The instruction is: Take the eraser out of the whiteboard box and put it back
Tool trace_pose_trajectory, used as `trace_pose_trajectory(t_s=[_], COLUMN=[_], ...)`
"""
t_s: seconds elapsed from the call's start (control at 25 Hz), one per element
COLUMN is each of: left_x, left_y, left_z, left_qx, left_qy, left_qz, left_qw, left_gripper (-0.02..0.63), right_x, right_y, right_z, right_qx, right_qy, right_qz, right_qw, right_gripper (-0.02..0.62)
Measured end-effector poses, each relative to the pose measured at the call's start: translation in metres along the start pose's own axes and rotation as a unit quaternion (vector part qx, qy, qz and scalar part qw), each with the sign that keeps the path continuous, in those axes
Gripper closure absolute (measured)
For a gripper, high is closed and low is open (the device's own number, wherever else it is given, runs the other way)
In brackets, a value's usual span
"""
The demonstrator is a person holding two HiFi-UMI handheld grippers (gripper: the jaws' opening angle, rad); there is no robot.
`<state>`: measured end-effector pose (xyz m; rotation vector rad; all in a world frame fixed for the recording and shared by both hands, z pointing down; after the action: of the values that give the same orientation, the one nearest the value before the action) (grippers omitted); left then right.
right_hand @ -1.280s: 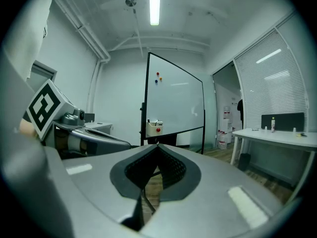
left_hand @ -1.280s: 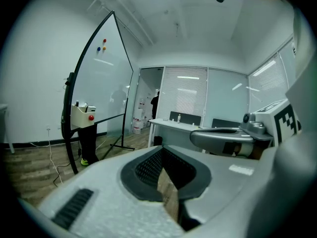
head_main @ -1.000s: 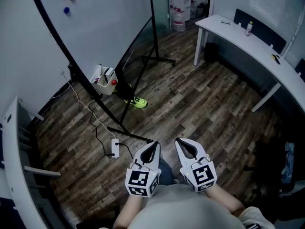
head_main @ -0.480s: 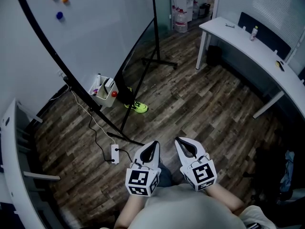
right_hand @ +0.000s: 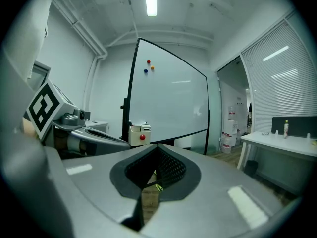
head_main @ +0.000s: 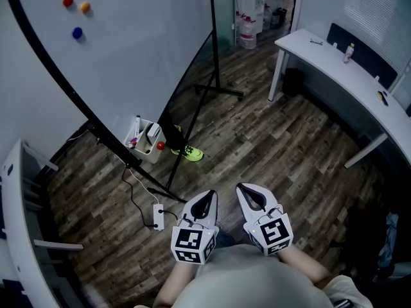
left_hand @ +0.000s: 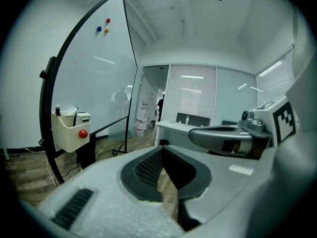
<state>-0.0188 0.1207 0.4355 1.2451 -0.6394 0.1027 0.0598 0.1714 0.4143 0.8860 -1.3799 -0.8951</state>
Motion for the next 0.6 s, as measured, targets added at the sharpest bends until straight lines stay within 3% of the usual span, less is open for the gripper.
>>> trace_pose_trajectory(t_s=[0.6], left_x=[0.015], left_y=[-0.027], left_z=[0.096], left_qx=[-0.012], left_qy=[-0.03], left_qz=[-0.001], left_qw=[0.9995], left_gripper=[0.604], right_x=[0.097], right_y=[-0.046], right_z=[0.01], right_qx=[-0.016], right_qy=[-0.036], right_qz=[-0.003], right_qw=[0.999], right_gripper=[0.589])
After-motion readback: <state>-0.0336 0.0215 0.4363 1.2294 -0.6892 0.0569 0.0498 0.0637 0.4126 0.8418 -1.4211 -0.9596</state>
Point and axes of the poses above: the fingertips, and each gripper's own axes: x forward along the fingers, z to its left, y out of its underside, the point moved 3 cm from there along -x, backward along the fingers, and after that the axes turned 14 degrees about z, right-handed, at the moved point
